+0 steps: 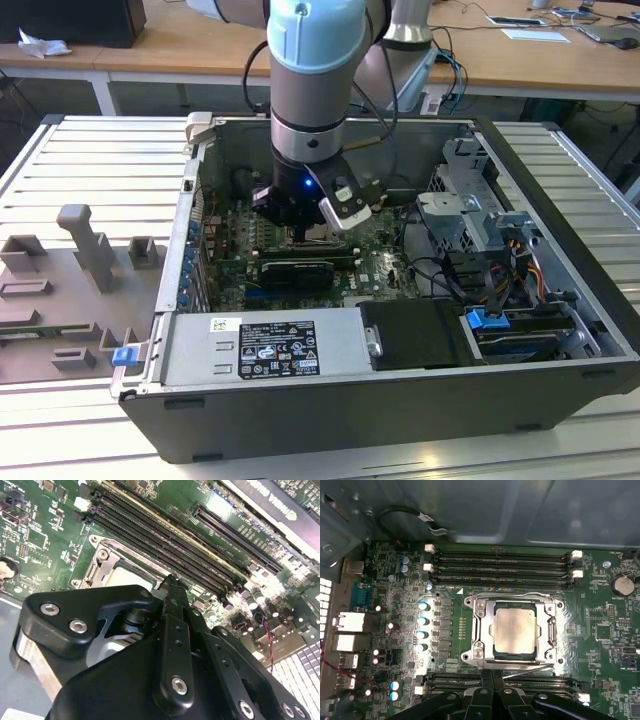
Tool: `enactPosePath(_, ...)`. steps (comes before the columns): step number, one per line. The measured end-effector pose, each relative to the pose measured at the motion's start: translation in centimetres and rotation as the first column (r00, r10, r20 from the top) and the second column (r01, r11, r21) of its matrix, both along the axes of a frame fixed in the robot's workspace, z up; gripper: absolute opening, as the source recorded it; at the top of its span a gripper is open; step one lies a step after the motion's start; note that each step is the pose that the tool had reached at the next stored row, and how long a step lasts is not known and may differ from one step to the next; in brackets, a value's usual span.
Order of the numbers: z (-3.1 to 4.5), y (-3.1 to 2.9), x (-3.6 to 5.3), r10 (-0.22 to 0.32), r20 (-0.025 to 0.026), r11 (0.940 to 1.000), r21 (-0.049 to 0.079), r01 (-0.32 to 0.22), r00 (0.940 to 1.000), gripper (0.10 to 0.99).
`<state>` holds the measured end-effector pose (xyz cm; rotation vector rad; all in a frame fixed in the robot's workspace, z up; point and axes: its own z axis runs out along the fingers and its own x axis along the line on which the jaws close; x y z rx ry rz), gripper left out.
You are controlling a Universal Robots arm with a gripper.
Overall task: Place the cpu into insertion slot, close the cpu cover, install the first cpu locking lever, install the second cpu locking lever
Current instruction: 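Install the second cpu locking lever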
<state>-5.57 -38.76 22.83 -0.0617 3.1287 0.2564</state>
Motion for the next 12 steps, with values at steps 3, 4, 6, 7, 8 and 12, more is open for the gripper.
enactPosePath(3, -0.59, 0.0, 0.0, 0.0, 0.0, 1.0, 0.004, 0.0, 1.0, 0.106)
enactPosePath(4, -0.93, 0.0, 0.0, 0.0, -0.0001, 1.0, 0.006, 0.0, 1.0, 0.106)
enactPosePath(6, -1.12, -0.01, 0.0, 0.0, -0.0002, 0.9999, 0.01, 0.0, 1.0, 0.106)
enactPosePath(7, -1.13, -0.02, 0.0, 0.0, -0.0001, 0.9999, 0.013, 0.0, 1.0, 0.106)
enactPosePath(8, -1.13, -0.09, -0.03, 0.0, -0.0001, 0.9997, 0.024, 0.0, 1.0, 0.106)
enactPosePath(12, -1.17, -0.34, -0.25, 0.0, -0.0001, 0.9989, 0.048, 0.0, 1.0, 0.106)
